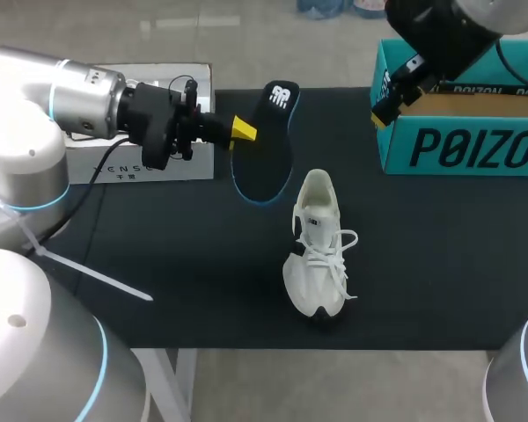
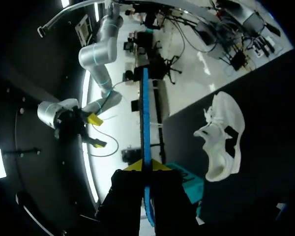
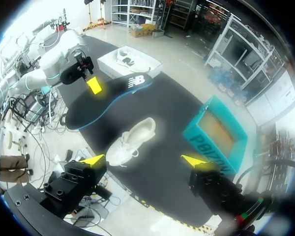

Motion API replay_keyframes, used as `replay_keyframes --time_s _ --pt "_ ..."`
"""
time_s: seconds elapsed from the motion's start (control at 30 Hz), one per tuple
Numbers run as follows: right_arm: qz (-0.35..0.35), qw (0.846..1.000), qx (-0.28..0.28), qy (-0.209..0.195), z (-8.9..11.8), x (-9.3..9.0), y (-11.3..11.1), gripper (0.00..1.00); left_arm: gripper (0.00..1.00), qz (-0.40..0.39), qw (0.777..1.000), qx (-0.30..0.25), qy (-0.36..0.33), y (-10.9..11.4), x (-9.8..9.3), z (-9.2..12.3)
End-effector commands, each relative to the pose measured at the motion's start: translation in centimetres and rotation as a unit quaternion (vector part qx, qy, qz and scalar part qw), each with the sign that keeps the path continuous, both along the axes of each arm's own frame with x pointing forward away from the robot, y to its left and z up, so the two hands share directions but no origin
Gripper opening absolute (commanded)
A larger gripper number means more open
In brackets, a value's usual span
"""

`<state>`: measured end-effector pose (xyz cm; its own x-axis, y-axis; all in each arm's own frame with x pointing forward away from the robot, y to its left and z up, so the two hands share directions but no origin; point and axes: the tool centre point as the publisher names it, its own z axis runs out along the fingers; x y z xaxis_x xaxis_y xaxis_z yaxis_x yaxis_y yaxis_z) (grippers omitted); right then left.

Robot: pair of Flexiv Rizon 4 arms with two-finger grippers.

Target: Take the shoe out of the shoebox, open the shoe tongue, remove and reinsert the insole, then place the shoe into the shoebox

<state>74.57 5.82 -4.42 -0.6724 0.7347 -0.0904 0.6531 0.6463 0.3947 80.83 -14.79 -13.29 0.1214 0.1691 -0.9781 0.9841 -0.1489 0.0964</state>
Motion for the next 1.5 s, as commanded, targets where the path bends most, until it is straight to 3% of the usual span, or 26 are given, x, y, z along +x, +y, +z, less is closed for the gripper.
replay_keyframes --time_s 0.03,0.3,0.57,0.77,1.5 --pt "0.0 1.0 0.0 0.001 -0.1 0.2 0.0 1.0 0.0 -0.032 0.992 -0.011 -0.12 0.5 1.5 -0.9" --pt "0.0 1.0 0.0 0.001 -0.1 0.2 0.0 1.0 0.0 -0.041 0.983 -0.029 -0.176 -0.2 2.9 -2.2" --pt "0.0 1.0 0.0 0.001 -0.1 0.2 0.0 1.0 0.0 -0.018 0.976 -0.043 -0.211 -2.9 4.7 1.0" --pt "0.0 1.0 0.0 0.001 -0.1 0.2 0.0 1.0 0.0 0.019 0.978 -0.016 -0.207 -4.4 5.4 1.7" --pt "0.0 1.0 0.0 0.001 -0.1 0.2 0.0 1.0 0.0 0.025 0.98 -0.009 -0.197 -4.4 5.5 1.6"
